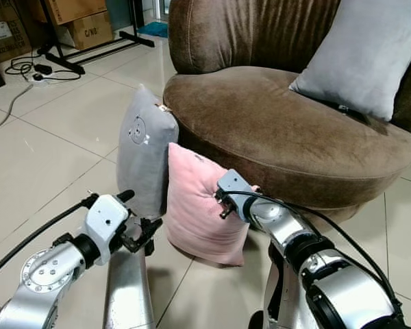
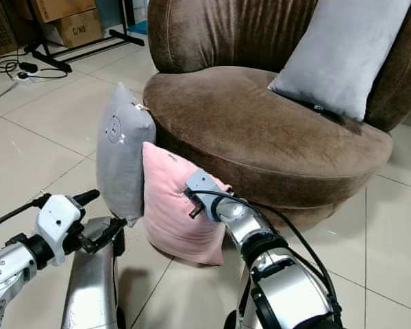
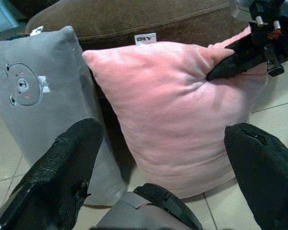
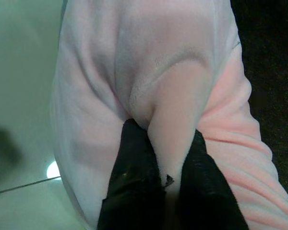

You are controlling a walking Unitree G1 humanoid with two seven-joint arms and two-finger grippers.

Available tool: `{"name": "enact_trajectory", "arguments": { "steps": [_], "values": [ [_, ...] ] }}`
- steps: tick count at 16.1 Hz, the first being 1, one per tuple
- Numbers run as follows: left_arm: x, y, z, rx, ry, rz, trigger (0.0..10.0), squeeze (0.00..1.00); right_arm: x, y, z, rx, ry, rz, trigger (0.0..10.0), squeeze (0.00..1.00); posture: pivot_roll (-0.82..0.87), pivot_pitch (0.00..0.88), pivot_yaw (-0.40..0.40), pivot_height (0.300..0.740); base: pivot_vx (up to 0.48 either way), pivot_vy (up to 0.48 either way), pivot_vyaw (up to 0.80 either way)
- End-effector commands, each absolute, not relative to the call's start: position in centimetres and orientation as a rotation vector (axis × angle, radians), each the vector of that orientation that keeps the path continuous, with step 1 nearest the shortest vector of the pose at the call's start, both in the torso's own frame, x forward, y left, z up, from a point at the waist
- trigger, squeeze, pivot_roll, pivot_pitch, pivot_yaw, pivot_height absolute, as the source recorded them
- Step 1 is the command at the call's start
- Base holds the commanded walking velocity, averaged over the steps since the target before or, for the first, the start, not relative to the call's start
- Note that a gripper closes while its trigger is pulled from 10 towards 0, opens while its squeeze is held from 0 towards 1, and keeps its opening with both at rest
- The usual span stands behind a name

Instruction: Move the pillow to the sofa from floor

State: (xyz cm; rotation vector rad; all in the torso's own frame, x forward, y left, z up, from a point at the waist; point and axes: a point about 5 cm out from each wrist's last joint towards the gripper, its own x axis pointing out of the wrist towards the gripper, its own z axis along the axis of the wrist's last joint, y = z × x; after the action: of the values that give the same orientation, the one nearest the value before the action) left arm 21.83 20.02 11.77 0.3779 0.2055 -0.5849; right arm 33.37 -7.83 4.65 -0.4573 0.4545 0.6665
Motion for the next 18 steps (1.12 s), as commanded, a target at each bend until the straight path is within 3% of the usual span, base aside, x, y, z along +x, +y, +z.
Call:
{"name": "enact_trajectory", "arguments": {
  "steps": [1, 5, 10, 11, 14, 18],
  "values": [
    [21.9, 20.0, 11.5, 0.384, 0.212, -0.579, 10.0, 0.0, 33.2, -7.8, 4.5, -0.427, 0.451, 0.676, 0.0, 0.0, 0.07, 0.0, -0.06, 0.335, 0.0, 0.0, 0.0],
    [21.9, 19.8, 11.4, 0.392, 0.203, -0.547, 10.0, 0.0, 33.4, -8.0, 5.5, -0.344, 0.365, 0.686, 0.0, 0.0, 0.08, 0.0, -0.062, 0.335, 0.0, 0.0, 0.0],
    [21.1, 19.8, 12.2, 0.277, 0.148, -0.43, 10.0, 0.0, 32.8, -10.8, 10.0, -0.051, 0.181, 0.605, 0.0, 0.0, 0.08, 0.0, -0.074, 0.335, 0.0, 0.0, 0.0],
    [20.8, 19.7, 12.4, 0.259, 0.148, -0.408, 10.0, 0.0, 32.1, -11.2, 11.2, 0.003, 0.134, 0.568, 10.0, 0.0, 0.08, 0.0, -0.08, 0.335, 0.0, 0.0, 0.0],
    [20.9, 19.0, 13.5, 0.185, 0.095, -0.326, 10.0, 0.0, 30.1, -11.5, 13.9, 0.076, 0.004, 0.484, 10.0, 0.0, 0.06, 0.0, -0.069, 0.34, 0.0, 0.0, 0.0],
    [22.1, 18.8, 14.8, 0.198, 0.019, -0.216, 10.0, 0.0, 29.5, -11.1, 16.5, 0.141, -0.035, 0.437, 10.0, 0.0, 0.05, 0.0, -0.055, 0.375, 0.0, 0.0, 0.0]
  ]
}}
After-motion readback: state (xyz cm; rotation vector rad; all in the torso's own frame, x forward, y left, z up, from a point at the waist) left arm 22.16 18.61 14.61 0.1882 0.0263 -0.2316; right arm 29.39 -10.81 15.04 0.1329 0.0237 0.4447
